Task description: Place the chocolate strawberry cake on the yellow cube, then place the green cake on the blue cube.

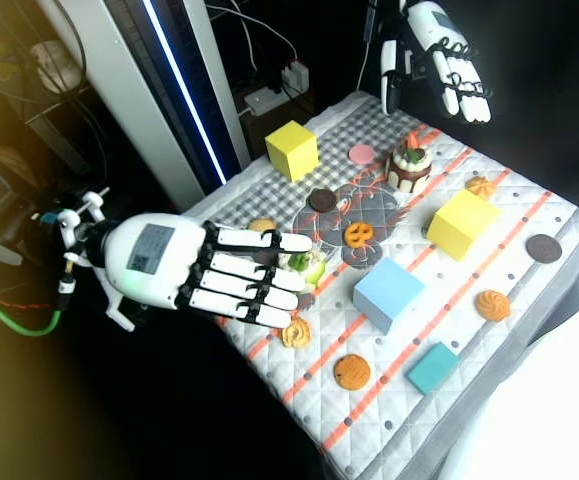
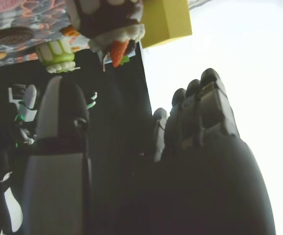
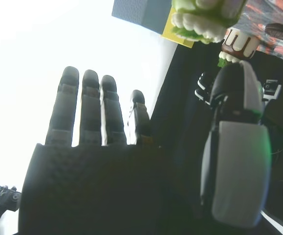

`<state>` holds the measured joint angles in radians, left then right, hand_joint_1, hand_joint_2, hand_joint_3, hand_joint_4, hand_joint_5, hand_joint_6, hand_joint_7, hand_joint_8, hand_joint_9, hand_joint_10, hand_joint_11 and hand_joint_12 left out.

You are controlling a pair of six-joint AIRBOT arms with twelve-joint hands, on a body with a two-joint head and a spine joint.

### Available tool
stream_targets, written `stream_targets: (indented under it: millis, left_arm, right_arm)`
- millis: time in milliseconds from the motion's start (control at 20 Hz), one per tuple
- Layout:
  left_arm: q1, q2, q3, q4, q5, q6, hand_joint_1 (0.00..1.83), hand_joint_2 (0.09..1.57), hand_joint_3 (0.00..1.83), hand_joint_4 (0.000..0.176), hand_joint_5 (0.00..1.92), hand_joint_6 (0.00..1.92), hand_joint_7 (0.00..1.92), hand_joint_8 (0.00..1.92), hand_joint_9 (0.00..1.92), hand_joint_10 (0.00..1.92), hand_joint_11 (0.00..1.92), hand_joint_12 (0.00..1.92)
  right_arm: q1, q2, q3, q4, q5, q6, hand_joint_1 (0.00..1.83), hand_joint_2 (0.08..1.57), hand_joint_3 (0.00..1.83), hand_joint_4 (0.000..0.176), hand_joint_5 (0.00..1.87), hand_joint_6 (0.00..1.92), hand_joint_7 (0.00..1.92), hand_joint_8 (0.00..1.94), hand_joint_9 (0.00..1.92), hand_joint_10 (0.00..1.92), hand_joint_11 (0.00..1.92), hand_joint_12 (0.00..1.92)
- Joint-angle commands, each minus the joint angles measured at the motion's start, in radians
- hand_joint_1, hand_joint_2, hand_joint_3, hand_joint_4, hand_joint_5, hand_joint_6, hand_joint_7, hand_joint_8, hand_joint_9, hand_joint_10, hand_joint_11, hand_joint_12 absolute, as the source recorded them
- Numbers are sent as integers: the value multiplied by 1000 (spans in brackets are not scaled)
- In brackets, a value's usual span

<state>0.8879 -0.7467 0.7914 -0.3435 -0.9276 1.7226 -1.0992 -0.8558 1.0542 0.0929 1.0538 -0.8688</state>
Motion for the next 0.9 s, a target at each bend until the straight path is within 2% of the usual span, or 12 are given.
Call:
stream_targets:
  millis: [0, 150, 200, 300, 350, 400, 450, 500, 550, 600, 750, 850]
  left_arm:
    - [-12, -3, 3, 12, -112, -6, 520, 967, 7, 110, 388, 9, 373, 1, 321, 24, 0, 800]
    - [-12, -5, 3, 12, -107, -6, 453, 938, 0, 86, 401, 0, 322, 0, 330, 4, 0, 828]
    - [-13, -6, 5, 12, -104, -6, 453, 938, 0, 86, 401, 0, 322, 0, 330, 4, 0, 828]
    - [-31, -18, 18, 12, -90, -6, 496, 925, 0, 132, 334, 1, 290, 2, 314, 1, 0, 629]
    - [-46, -28, 31, 12, -74, -6, 574, 906, 0, 131, 319, 0, 284, 0, 284, 0, 0, 616]
    - [-61, -41, 46, 12, -60, -6, 695, 864, 0, 153, 306, 0, 279, 0, 257, 0, 0, 694]
    - [-74, -52, 58, 12, -46, -6, 787, 828, 0, 149, 322, 3, 286, 2, 252, 0, 0, 756]
    - [-90, -66, 73, 12, -29, -6, 771, 836, 0, 137, 327, 4, 274, 0, 241, 0, 0, 769]
    - [-109, -84, 91, 12, -1, -6, 826, 827, 0, 91, 371, 9, 271, 0, 237, 0, 0, 788]
    - [-122, -95, 103, 15, 21, -6, 825, 829, 0, 75, 368, 4, 275, 2, 243, 3, 0, 792]
    - [-172, -142, 157, 20, 127, -3, 825, 825, 0, 65, 373, 3, 291, 5, 310, 10, 46, 852]
    - [-181, -156, 180, 20, 173, -2, 828, 823, 1, 79, 367, 0, 293, 0, 291, 1, 5, 881]
  right_arm:
    - [15, 0, 2, 14, 121, 2, 383, 1311, 0, 0, 558, 1, 449, 1, 464, 1, 421, 265]
    - [15, 0, 2, 12, 121, 2, 278, 1310, 1, 0, 532, 0, 359, 0, 356, 0, 345, 204]
    - [15, 0, 2, 12, 121, 2, 278, 1310, 1, 0, 532, 0, 359, 0, 356, 0, 345, 204]
    - [15, -1, 2, 12, 121, 2, 216, 1311, 2, 16, 530, 0, 343, 0, 354, 1, 354, 192]
    - [15, -1, 2, 11, 121, 2, 208, 1306, 0, 24, 534, 2, 360, 6, 376, 9, 376, 198]
    - [15, -1, 2, 9, 121, 2, 214, 1303, 0, 23, 542, 0, 379, 1, 410, 4, 416, 188]
    - [14, -2, 2, 8, 121, 2, 228, 1300, 0, 23, 541, 0, 380, 0, 416, 2, 431, 184]
    - [14, -2, 2, 6, 121, 3, 254, 1299, 0, 19, 546, 1, 385, 1, 414, 0, 430, 176]
    - [14, -3, 2, 4, 121, 3, 255, 1298, 0, 15, 553, 3, 389, 3, 430, 6, 458, 184]
    - [14, -3, 2, 3, 121, 3, 238, 1301, 0, 11, 553, 2, 394, 3, 444, 8, 475, 186]
    - [14, -3, 2, -2, 119, 3, 208, 1302, 0, 13, 561, 3, 403, 4, 464, 9, 498, 180]
    - [14, -3, 2, -5, 118, 3, 222, 1302, 0, 5, 572, 4, 408, 3, 409, 0, 435, 144]
